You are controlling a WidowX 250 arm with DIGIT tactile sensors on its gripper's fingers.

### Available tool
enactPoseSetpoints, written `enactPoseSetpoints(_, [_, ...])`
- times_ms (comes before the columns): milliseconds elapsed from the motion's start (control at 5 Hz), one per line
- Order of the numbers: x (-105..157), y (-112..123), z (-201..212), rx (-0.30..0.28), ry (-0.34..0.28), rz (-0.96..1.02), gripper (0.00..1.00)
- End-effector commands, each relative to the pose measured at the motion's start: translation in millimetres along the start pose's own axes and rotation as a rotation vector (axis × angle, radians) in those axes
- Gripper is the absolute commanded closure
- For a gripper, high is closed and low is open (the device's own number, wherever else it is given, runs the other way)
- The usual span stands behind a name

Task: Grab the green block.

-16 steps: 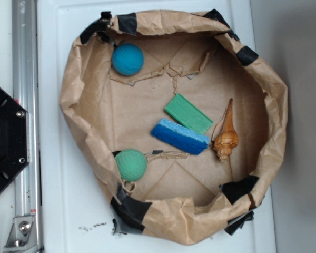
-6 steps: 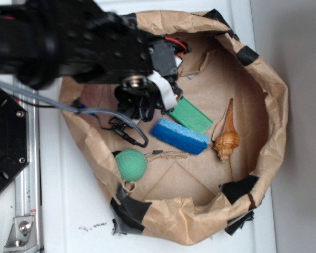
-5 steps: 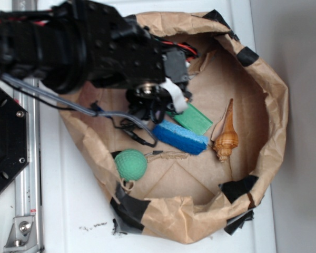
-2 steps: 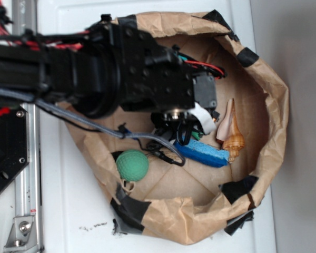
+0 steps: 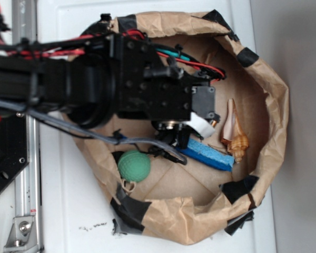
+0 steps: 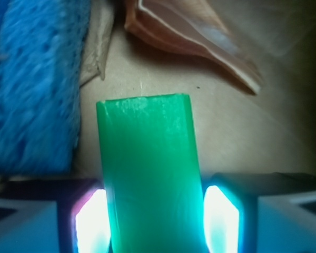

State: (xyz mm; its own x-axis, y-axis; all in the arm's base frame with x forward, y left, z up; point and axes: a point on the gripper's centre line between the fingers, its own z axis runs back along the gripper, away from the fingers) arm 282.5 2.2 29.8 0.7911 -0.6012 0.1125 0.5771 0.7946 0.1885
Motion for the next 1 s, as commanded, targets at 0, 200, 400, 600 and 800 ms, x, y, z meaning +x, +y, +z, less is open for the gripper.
enactPoseSetpoints(0, [16, -1, 106, 0.074, -0.048, 0.227, 1.0])
enactPoseSetpoints(200, [23, 10, 134, 0.031, 0.048, 0.441, 1.0])
enactPoseSetpoints(400, [27, 6, 135, 0.06, 0.169, 0.633, 1.0])
enactPoseSetpoints(600, [23, -3, 135, 0.05, 0.185, 0.694, 1.0])
enactPoseSetpoints(800, [20, -10, 131, 0.039, 0.184, 0.709, 1.0])
